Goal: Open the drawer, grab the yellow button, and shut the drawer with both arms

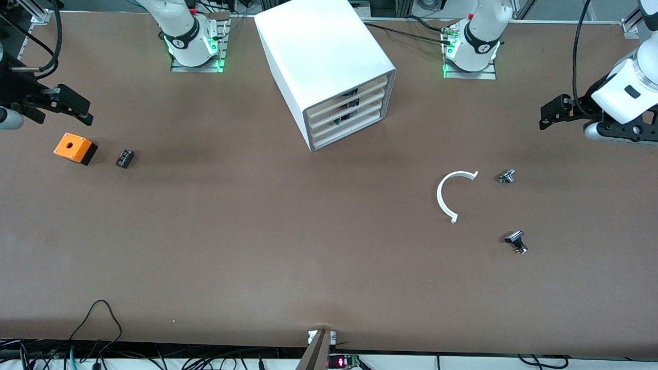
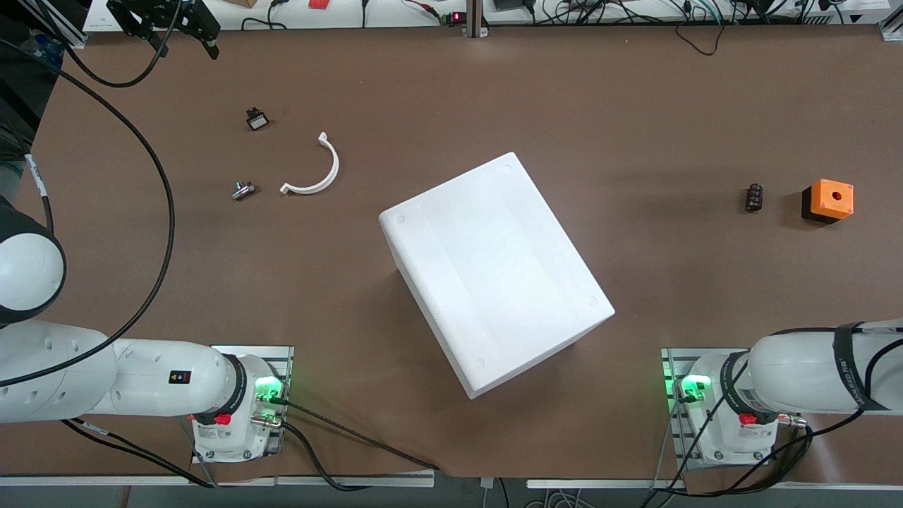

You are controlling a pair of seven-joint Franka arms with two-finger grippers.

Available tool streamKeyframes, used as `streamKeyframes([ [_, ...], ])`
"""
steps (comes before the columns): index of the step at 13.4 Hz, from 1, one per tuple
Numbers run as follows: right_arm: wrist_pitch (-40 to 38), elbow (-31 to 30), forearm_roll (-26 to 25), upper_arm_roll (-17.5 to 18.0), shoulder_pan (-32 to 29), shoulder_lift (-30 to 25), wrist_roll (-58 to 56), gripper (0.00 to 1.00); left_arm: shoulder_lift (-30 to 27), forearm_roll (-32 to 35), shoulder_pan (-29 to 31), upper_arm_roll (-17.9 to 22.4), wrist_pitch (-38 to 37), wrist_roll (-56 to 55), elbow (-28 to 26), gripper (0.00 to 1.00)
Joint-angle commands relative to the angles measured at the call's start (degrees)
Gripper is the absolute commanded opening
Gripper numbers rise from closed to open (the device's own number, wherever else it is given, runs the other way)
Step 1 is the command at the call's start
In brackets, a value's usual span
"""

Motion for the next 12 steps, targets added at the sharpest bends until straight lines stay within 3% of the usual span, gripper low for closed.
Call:
streamKeyframes([
  [1, -1.2, 0.5, 1.4, 0.0, -0.4, 0.1, -1.5, 1.0, 0.4, -0.6, 0.0, 0.0, -1.4, -0.4, 1.6, 0.99],
  [10, 1.0, -2.0, 1.5, -1.7, -0.5, 0.5, -1.6, 1.0, 0.4, -0.6, 0.0, 0.0, -1.4, -0.5, 1.7, 0.99],
  [12, 1.0, -2.1, 1.5, -1.7, -0.4, 1.1, -6.6, 1.0, 0.4, -0.7, -0.1, 0.0, -1.4, -0.5, 1.7, 0.99],
])
